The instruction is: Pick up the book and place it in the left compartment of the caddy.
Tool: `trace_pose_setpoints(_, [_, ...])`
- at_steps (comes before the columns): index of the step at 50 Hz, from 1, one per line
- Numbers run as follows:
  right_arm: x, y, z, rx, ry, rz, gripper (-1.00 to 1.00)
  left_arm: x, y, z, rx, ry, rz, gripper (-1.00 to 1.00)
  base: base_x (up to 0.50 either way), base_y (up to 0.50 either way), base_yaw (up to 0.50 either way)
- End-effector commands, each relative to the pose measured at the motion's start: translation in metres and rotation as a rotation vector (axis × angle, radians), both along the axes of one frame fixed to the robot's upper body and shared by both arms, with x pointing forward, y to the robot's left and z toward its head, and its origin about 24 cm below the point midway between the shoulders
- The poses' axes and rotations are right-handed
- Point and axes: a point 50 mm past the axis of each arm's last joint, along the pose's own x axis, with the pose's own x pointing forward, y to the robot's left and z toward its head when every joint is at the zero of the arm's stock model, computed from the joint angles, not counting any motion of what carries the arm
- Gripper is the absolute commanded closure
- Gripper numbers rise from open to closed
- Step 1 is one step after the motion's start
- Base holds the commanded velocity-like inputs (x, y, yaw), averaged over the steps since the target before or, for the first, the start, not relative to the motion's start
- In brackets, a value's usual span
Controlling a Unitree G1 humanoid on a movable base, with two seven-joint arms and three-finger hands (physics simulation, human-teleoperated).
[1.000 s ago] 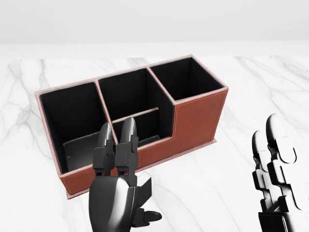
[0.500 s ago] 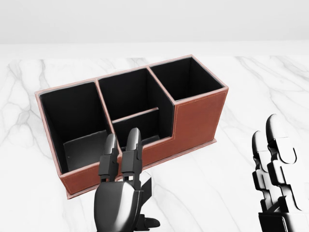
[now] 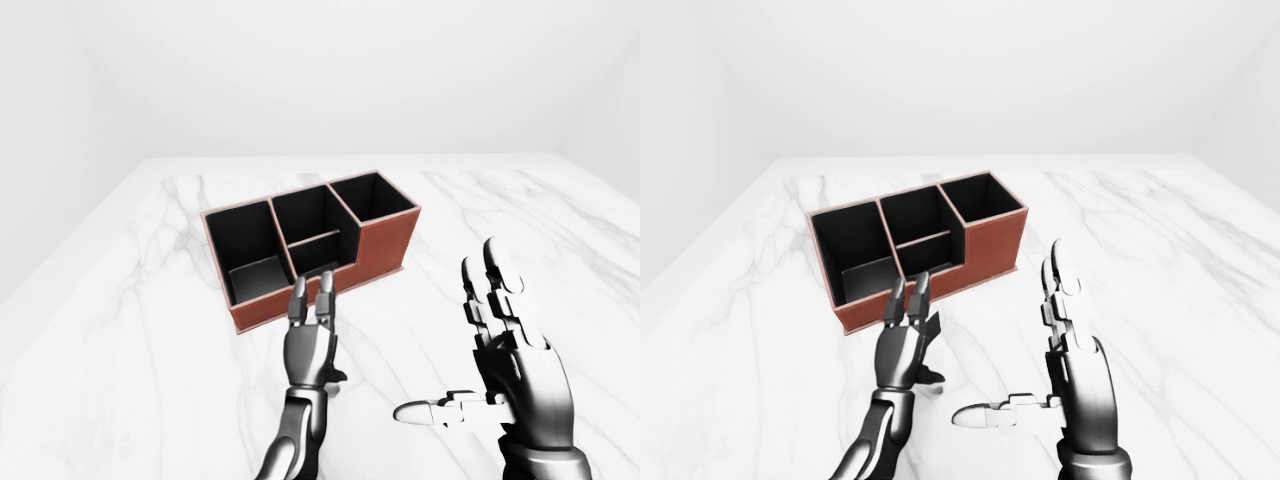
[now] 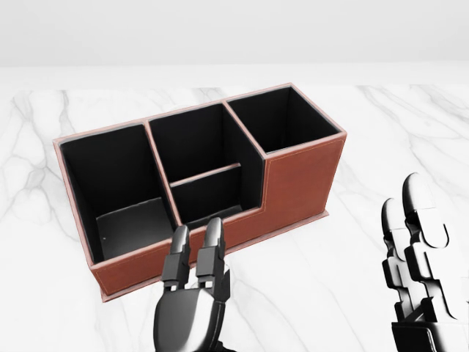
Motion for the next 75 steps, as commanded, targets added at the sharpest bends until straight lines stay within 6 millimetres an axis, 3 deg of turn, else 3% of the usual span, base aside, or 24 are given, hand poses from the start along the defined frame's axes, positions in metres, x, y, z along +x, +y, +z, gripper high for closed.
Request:
trace_pose_setpoints(1, [0.000, 0.000, 0.000, -0.001, 0.001, 0.001, -1.00, -0.001, -0.002, -0.011, 0.021, 0.043, -0.009, -1.00, 0.00, 0.00, 0.00])
trace_pose_setpoints(20, [-0.001, 0.001, 0.000, -0.001, 0.001, 0.004, -1.00, 0.000, -0.006, -0.041, 0.062, 0.181, -0.013, -1.00, 0.00, 0.00, 0.00])
trace_pose_setpoints(47, [0.000, 0.001, -0.001, -0.002, 0.003, 0.006, -1.00, 0.016, 0.002, -0.080, 0.080, 0.405, 0.041, -1.00, 0.00, 0.00, 0.00])
trace_pose_setpoints(60, [0.000, 0.001, -0.001, -0.002, 0.002, 0.005, -1.00, 0.011, -0.002, -0.086, 0.105, 0.434, 0.018, -1.00, 0.00, 0.00, -0.01])
trace_pose_setpoints(61, [0.000, 0.001, -0.001, -0.002, 0.003, 0.005, -1.00, 0.010, -0.003, -0.087, 0.108, 0.435, 0.015, -0.71, 0.00, 0.00, -0.01])
trace_pose_setpoints(62, [0.000, 0.001, -0.001, -0.002, 0.002, 0.005, -1.00, 0.010, -0.003, -0.086, 0.109, 0.430, 0.012, -0.25, 0.00, 0.00, -0.01])
trace_pose_setpoints(63, [0.000, 0.001, -0.001, -0.002, 0.002, 0.005, -1.00, 0.010, -0.004, -0.085, 0.110, 0.420, 0.009, 0.75, 0.00, 0.00, -0.01])
trace_pose_setpoints(64, [0.000, 0.001, -0.001, -0.003, 0.002, 0.005, -1.00, 0.009, -0.005, -0.083, 0.112, 0.407, 0.004, 1.00, 0.00, 0.00, -0.01])
trace_pose_setpoints(75, [0.000, 0.001, -0.001, -0.003, 0.002, 0.005, -1.00, 0.004, -0.008, -0.081, 0.125, 0.384, -0.017, 1.00, 0.00, 0.00, 0.00])
